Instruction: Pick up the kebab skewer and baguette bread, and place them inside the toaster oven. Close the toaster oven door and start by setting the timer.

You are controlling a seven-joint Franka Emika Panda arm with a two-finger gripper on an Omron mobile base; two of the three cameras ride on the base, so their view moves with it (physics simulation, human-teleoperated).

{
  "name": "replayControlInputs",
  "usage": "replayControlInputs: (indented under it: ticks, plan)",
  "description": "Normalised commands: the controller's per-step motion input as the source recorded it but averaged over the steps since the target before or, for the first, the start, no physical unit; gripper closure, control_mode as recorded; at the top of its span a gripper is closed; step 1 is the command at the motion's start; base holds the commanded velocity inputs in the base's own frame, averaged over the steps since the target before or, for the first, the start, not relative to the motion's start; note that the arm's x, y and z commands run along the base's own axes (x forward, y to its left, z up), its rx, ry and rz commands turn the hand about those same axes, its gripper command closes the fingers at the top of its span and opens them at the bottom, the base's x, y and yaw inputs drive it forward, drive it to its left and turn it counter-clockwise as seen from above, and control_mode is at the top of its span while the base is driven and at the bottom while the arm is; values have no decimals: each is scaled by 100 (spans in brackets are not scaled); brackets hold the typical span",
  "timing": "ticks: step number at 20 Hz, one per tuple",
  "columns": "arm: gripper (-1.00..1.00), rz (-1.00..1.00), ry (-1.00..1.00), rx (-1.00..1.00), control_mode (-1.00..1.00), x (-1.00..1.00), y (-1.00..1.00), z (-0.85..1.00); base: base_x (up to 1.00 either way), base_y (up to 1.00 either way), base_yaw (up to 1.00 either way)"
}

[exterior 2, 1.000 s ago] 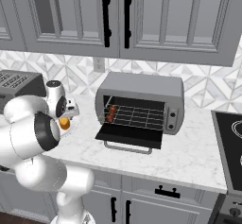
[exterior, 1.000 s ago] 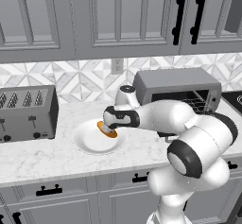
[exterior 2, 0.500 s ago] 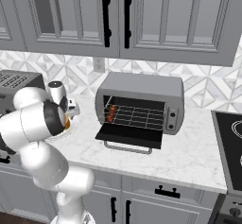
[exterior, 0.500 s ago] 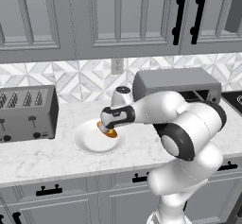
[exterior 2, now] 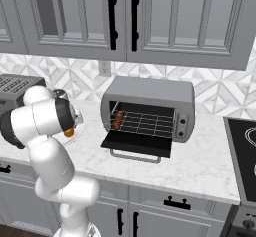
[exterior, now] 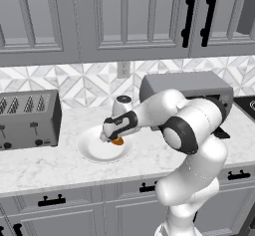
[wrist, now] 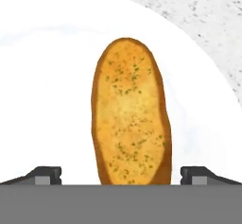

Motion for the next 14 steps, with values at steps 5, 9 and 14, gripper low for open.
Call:
replayControlInputs:
  ticks: [5, 9, 14]
  plan:
    - [-100, 0, 0, -1, -100, 24, 13, -29, 0, 0, 0]
    - [-100, 0, 0, -3, -100, 24, 2, -17, 0, 0, 0]
    - [-100, 0, 0, -3, -100, 15, 1, -14, 0, 0, 0]
